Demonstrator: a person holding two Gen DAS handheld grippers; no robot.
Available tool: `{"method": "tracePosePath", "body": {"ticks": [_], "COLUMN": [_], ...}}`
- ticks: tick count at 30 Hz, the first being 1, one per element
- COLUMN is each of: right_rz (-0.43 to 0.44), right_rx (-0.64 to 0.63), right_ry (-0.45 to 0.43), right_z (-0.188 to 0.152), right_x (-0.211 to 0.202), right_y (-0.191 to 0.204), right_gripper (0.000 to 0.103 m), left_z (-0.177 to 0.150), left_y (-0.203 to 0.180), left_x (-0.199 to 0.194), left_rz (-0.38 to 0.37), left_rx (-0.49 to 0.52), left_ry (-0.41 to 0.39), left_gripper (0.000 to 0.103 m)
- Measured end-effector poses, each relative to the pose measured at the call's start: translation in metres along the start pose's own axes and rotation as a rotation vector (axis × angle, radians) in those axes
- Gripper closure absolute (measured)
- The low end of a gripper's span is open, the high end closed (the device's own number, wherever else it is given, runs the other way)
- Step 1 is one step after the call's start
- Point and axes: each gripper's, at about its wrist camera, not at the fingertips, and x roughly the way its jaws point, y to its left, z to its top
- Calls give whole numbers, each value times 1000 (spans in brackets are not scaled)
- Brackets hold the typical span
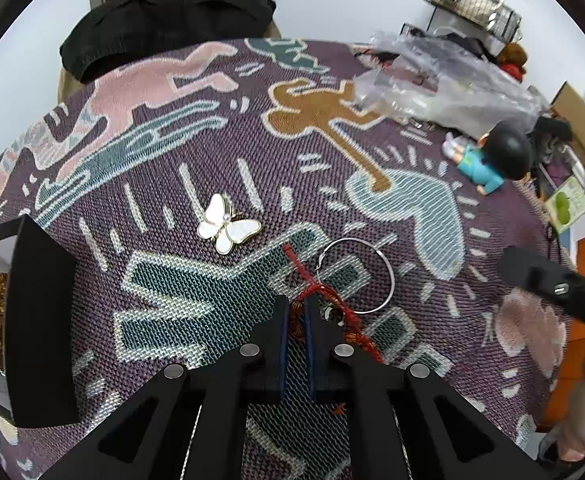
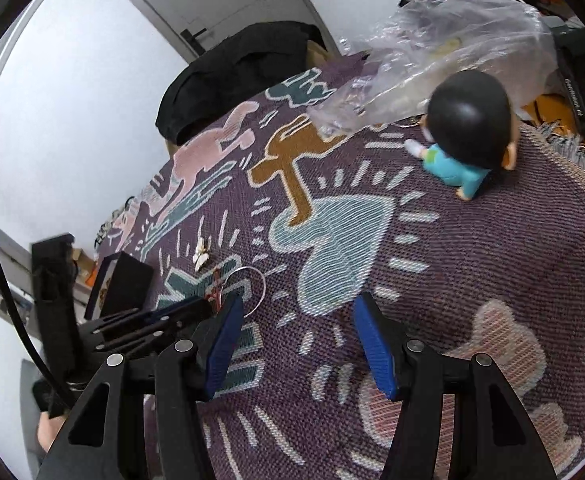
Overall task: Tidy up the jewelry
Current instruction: 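Move the left tool to the red string bracelet and grasp it, then carry the red string to the box with left tool while right tool grasps the silver hoop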
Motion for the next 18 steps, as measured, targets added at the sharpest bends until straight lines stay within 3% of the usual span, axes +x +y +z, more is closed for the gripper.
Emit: {"method": "tracePosePath", "body": {"ticks": [9,18], "right_rz": [-23,-116], "right_rx": [-71,-123], "right_ry": [64,152], "right_z": [-2,7], "right_x": [30,66], "right_y": [28,53], "right_gripper": [44,44], "left_z": [-1,-3], "left_y": [24,51], "left_x": [-33,-65], "left_rz": [-30,-33], "left_rx": [-62,-116], "left_ry": [-77,-149], "left_gripper": [96,96]}}
